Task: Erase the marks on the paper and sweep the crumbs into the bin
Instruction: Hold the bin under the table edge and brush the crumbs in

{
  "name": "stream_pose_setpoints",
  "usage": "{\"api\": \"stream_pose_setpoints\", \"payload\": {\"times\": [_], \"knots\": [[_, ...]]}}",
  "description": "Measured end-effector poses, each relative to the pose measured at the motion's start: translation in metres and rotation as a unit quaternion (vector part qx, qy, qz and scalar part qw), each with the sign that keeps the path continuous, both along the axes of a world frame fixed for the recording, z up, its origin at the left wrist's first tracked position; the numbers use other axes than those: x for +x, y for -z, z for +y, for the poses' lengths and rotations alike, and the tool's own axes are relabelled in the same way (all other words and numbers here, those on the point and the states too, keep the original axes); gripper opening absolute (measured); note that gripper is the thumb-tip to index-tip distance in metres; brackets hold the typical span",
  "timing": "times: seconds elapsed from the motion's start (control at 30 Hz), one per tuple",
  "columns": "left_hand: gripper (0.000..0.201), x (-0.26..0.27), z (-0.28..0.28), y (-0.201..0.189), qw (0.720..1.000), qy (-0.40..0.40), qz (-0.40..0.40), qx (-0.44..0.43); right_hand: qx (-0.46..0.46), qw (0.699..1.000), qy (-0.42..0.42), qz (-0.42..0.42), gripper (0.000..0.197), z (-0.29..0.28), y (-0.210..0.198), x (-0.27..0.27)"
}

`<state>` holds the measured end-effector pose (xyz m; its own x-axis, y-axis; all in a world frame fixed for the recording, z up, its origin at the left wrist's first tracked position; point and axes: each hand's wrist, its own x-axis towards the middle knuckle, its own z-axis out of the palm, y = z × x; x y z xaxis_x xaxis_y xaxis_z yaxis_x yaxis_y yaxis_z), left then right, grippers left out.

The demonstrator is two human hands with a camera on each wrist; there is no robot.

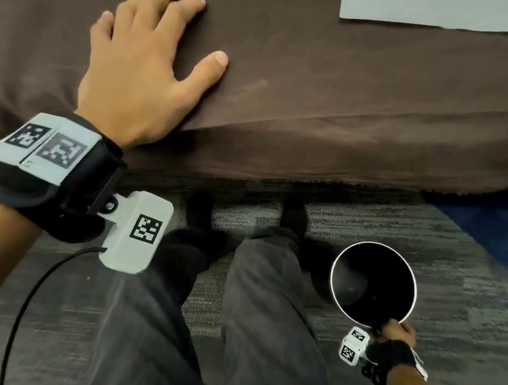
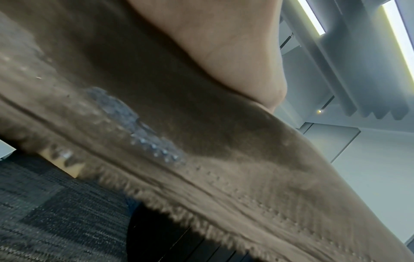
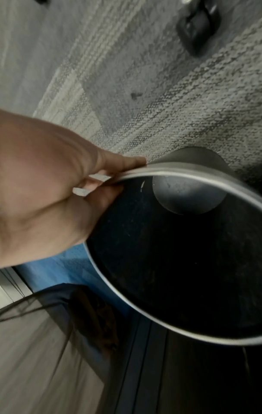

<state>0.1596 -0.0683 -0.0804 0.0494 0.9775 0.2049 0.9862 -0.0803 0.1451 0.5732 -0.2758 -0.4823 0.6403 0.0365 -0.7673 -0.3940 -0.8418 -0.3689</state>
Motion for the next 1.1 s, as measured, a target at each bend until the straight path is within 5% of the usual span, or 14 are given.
{"api": "stream_pose_setpoints", "payload": {"times": [0.17,0.27,0.47,0.57,0.67,0.73,0.9,1.1], "knots": [[0.073,-0.001,0.001,0.000,1.000,0.001,0.002,0.002,-0.082,0.974,-0.207,-0.031,0.044,0.029,-0.050,-0.006],[0.075,0.000,0.001,0.000,1.000,-0.007,0.001,-0.005,-0.032,0.933,-0.347,-0.090,0.049,0.059,-0.094,-0.031],[0.079,0.002,-0.002,-0.003,1.000,-0.011,0.007,-0.026,0.196,0.739,-0.644,-0.039,0.043,0.100,-0.257,-0.114],[0.074,0.003,-0.003,-0.004,0.999,-0.012,0.016,-0.042,0.370,0.672,-0.640,-0.043,0.020,0.106,-0.377,-0.167],[0.071,0.002,-0.002,-0.006,0.998,-0.014,0.018,-0.060,0.492,0.631,-0.567,-0.197,0.009,0.128,-0.455,-0.216],[0.073,0.002,-0.004,-0.009,0.997,-0.009,0.000,-0.072,0.479,0.594,-0.576,-0.293,0.015,0.155,-0.469,-0.241],[0.056,-0.016,-0.017,-0.015,0.990,-0.043,-0.132,0.001,0.239,0.501,-0.726,-0.406,0.052,0.209,-0.443,-0.265],[0.063,-0.072,-0.012,-0.010,0.992,-0.113,-0.050,-0.025,0.171,0.464,-0.776,-0.392,0.062,0.225,-0.424,-0.257]]}}
